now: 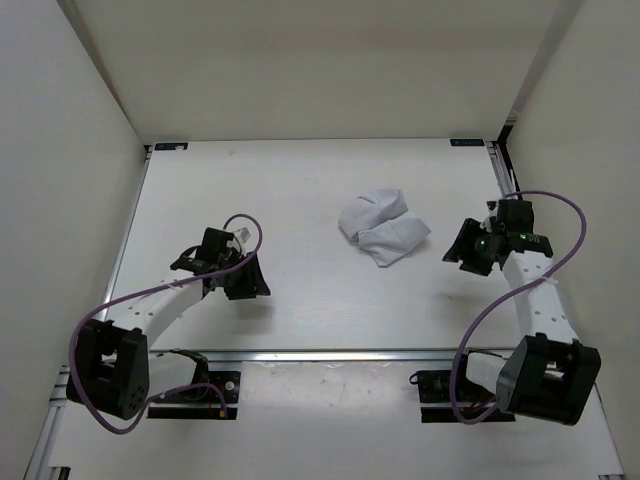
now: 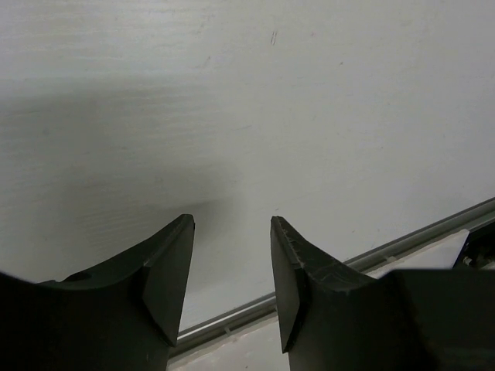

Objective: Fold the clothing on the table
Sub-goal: Flatten the skirt out

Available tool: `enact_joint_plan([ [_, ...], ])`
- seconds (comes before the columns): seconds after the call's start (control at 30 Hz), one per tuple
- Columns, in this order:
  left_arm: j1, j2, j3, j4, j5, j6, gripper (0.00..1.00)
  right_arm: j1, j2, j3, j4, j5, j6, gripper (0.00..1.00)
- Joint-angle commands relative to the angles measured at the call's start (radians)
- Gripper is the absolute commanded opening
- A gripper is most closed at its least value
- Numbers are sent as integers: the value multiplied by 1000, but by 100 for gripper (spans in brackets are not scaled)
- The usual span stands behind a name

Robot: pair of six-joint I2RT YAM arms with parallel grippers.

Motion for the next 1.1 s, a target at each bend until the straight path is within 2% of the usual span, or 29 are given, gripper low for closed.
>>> enact_joint_plan([
  [0.0, 5, -55, -32, 10, 30, 15, 56, 3, 48, -40, 89, -223, 10, 56],
  [0.2, 37, -68, -40, 11, 40, 13, 58, 91, 175, 1, 227, -288, -3, 56],
  [0.37, 34, -71, -58, 16, 48, 10, 58, 93, 266, 66, 310, -359, 11, 55],
  [0.7, 38, -42, -60, 30, 57, 9, 57, 76, 325, 216, 376, -348, -39, 55],
  [1.0, 32, -22, -44, 10, 48, 19, 58, 97, 477, 244, 468, -390, -26, 54],
  [1.07, 34, -22, -41, 2, 50, 15, 57, 99, 513, 247, 476, -406, -20, 50],
])
